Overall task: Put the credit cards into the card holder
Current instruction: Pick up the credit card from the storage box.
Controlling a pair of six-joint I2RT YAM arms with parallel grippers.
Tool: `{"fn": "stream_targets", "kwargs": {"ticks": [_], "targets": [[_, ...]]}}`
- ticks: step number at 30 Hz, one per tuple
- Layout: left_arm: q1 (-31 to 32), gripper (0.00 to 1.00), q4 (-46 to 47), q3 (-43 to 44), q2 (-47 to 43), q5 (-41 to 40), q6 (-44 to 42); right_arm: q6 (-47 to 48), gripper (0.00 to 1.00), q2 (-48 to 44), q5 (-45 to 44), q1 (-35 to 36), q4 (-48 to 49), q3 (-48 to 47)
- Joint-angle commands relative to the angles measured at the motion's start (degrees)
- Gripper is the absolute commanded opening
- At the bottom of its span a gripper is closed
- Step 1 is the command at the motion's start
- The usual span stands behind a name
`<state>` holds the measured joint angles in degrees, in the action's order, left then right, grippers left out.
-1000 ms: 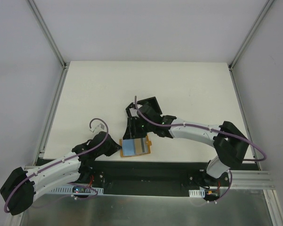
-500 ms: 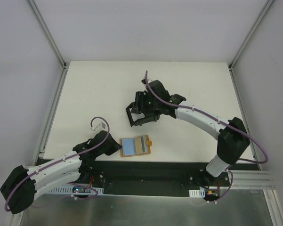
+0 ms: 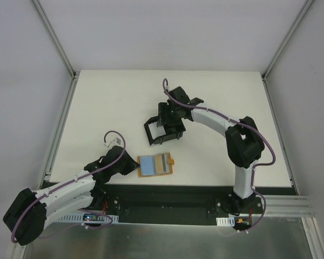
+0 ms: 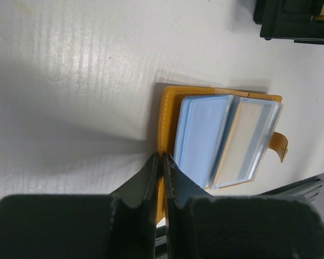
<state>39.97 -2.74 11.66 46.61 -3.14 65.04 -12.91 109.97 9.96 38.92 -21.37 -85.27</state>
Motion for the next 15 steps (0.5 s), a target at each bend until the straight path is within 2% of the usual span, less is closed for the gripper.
{"fn": "stream_targets", "kwargs": {"ticks": [1,9,15], "targets": [[-0.8,0.06,2.3,2.0,0.5,4.4,-3.9,2.1,0.63,2.4,4.8,-0.6,-0.1,-4.1],[-0.8,0.14,2.5,0.7,0.1,6.7,-4.6,1.4,0.65,5.3,7.4,-1.5,0.3,-5.3],[-0.9,0.15,4.5,-0.2,-1.3,7.1,-4.2,1.3,0.65,5.3,8.1,-1.7,0.7,-4.6]]}}
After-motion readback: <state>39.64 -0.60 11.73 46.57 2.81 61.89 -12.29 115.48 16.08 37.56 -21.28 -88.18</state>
